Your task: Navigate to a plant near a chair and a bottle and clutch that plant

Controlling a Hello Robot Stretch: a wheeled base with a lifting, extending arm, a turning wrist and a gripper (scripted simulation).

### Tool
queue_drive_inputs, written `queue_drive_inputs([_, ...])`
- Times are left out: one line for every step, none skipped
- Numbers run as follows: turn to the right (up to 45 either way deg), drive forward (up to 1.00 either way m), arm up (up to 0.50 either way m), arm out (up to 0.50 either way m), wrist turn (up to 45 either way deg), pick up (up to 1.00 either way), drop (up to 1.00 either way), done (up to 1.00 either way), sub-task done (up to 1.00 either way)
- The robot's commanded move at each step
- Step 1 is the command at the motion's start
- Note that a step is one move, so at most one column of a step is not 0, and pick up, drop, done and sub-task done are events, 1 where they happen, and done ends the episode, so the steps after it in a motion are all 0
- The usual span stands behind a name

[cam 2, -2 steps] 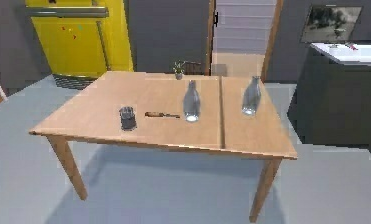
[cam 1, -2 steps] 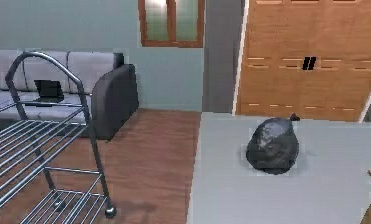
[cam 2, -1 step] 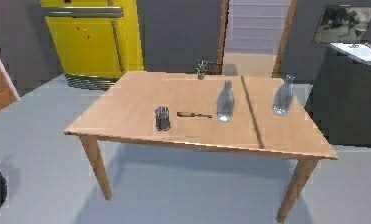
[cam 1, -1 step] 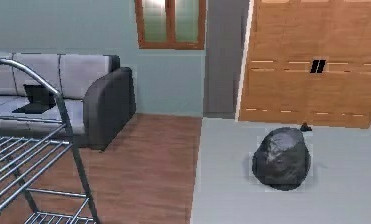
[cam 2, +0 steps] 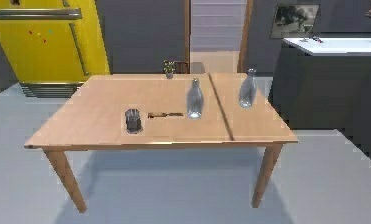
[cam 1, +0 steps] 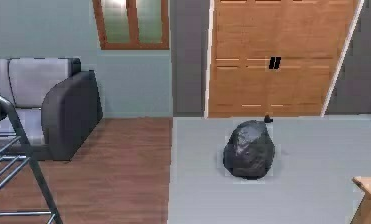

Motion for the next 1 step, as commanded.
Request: queue_drive_inputs([0.0,1.00,0.00,0.00,0.0,0.00,0.00,0.00,0.00])
